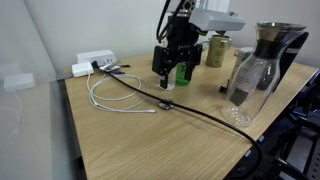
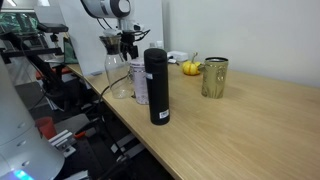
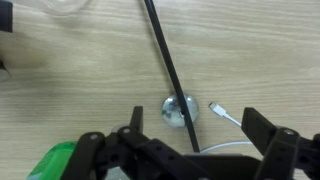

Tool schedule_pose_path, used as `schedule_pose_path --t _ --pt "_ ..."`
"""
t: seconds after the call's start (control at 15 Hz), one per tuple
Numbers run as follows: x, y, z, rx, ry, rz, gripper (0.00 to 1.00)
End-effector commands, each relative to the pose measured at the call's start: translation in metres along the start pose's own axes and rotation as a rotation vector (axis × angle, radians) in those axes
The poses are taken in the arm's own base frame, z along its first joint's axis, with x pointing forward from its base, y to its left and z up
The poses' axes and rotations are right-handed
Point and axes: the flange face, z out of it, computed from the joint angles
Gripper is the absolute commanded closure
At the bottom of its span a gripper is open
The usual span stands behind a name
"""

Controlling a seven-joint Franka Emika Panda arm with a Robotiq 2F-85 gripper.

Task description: Pick up the silver lid from the left side of the table and place it on top of the clear bottle

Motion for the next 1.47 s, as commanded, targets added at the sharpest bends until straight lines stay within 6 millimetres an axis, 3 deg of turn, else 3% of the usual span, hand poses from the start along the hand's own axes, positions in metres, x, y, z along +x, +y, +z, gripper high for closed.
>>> schedule_pose_path --t 0.0,0.73,1.4 --pt "0.001 0.006 0.015 -0.026 -0.058 0.057 0.0" --pt "0.029 0.0 0.031 -0.041 -0.045 0.418 0.0" --pt "0.026 0.004 0.045 -0.1 -0.064 0.433 0.0"
